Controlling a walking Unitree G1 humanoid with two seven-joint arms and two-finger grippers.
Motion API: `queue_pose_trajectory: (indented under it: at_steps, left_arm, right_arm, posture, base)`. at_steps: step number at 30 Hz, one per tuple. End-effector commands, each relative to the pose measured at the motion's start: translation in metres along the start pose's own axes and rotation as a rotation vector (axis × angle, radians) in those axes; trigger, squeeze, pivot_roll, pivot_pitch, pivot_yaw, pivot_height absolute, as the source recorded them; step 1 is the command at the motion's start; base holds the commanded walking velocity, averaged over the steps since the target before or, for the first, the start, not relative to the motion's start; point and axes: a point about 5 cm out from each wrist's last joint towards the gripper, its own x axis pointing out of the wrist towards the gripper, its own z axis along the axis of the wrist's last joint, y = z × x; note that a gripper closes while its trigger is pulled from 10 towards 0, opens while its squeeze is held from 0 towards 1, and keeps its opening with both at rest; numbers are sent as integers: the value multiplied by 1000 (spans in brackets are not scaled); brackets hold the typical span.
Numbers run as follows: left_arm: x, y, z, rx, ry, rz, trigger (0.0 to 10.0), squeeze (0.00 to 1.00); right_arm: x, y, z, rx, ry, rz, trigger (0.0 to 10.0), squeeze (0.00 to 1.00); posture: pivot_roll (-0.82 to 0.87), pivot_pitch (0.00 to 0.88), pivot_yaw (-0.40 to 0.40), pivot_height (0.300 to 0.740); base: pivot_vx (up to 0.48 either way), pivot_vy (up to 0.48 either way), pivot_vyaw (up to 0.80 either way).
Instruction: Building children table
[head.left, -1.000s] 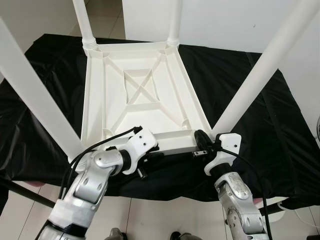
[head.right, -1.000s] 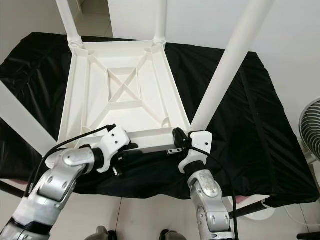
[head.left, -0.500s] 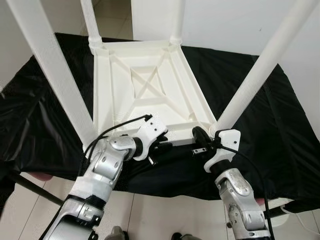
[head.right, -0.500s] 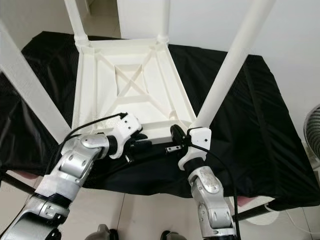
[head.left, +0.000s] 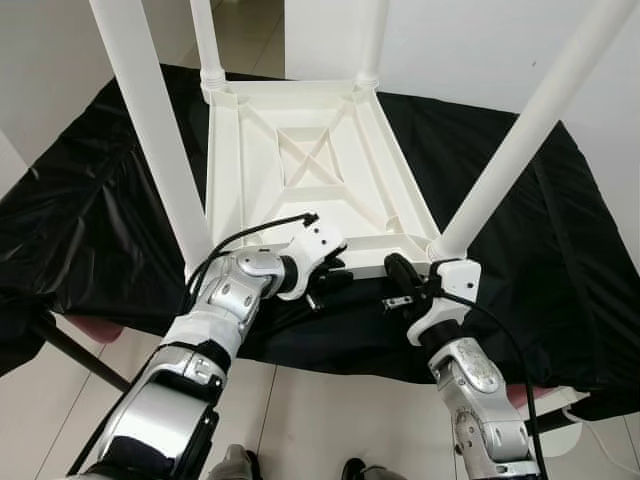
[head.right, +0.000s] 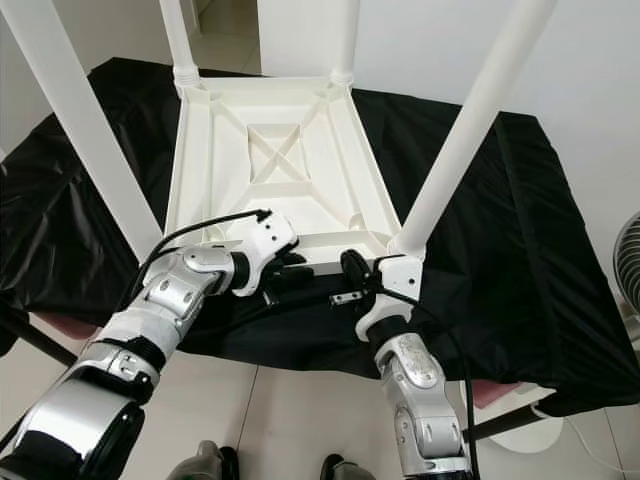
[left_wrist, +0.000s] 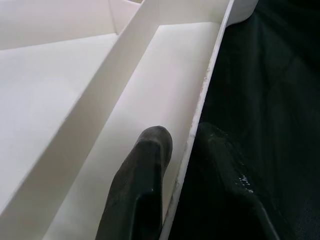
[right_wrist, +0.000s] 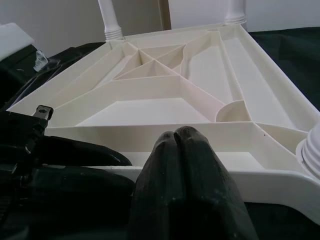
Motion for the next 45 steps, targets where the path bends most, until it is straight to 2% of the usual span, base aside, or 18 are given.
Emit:
queue_pose_trajectory:
  at_steps: [1, 3, 4, 5, 17, 18, 19, 24, 29, 32, 33, 35, 36, 43, 45]
  left_arm:
    - [-4, 24, 7, 18, -13, 376, 4471, 0]
    - [-3, 24, 10, 10, -31, 366, 4471, 0]
    - [-3, 23, 13, 12, -48, 346, 6902, 0]
    - [-2, 22, 15, 13, -59, 332, 10000, 0]
    - [0, 20, 22, 0, -146, 265, 10000, 0]
    - [-2, 20, 25, -7, -172, 251, 10000, 686]
    - [-2, 19, 27, -17, -186, 231, 10000, 1000]
    - [-4, 14, 31, 0, -219, 175, 10000, 1000]
    - [-7, 6, 39, 58, -277, 125, 10000, 1000]
    - [-8, 6, 40, 66, -285, 126, 10000, 1000]
    - [-12, 0, 49, 85, -343, 97, 10000, 1000]
    - [-16, -4, 55, 91, -381, 73, 10000, 1000]
    - [-19, -6, 58, 106, -401, 64, 10000, 0]
    - [-27, -17, 63, 138, -440, 15, 10000, 0]
    - [-32, -28, 62, 141, -461, -8, 10000, 0]
  right_arm:
    - [-2, 0, 0, 7, 1, -10, 10000, 0]
    - [-2, 0, 0, 9, 2, -10, 10000, 0]
    - [-2, 1, -1, 9, 4, -10, 10000, 0]
    - [-3, 1, -1, 10, 6, -11, 10000, 0]
    - [-3, 2, -2, 15, 7, -13, 10000, 0]
    - [-4, 2, -3, 15, 10, -13, 10000, 0]
    - [-5, 3, -3, 15, 11, -13, 10000, 0]
    - [-7, 3, -4, 15, 16, -14, 10000, 0]
    - [-9, 2, -4, 12, 21, -19, 10000, 0]
    - [-10, 2, -5, 12, 21, -20, 10000, 0]
    - [-10, 2, -5, 10, 22, -19, 10000, 0]
    - [-11, 2, -5, 8, 22, -20, 10000, 0]
    - [-11, 2, -5, 7, 22, -20, 10000, 0]
    - [-12, 1, -6, 2, 24, -20, 10000, 0]
    - [-12, 1, -6, 1, 26, -18, 10000, 0]
  posture:
    - [70, 127, -8, 740]
    - [70, 127, -8, 740]
    - [71, 131, -6, 740]
    - [71, 131, -6, 740]
    - [76, 134, 0, 740]
    - [78, 136, 2, 740]
    - [77, 138, 4, 740]
    - [75, 141, 6, 740]
    - [75, 149, 6, 740]
    - [75, 149, 6, 740]
    - [76, 155, 5, 740]
    - [77, 156, 5, 740]
    - [77, 157, 5, 740]
    - [79, 158, 5, 740]
    - [84, 160, 2, 740]
  base:
    - [0, 0, 0]
    - [0, 0, 0]
    - [0, 0, 0]
    - [0, 0, 0]
    - [0, 0, 0]
    - [0, 0, 0]
    - [0, 0, 0]
    - [0, 0, 0]
    - [0, 0, 0]
    - [0, 0, 0]
    - [0, 0, 0]
    - [0, 0, 0]
    - [0, 0, 0]
    - [0, 0, 0]
    - [0, 0, 0]
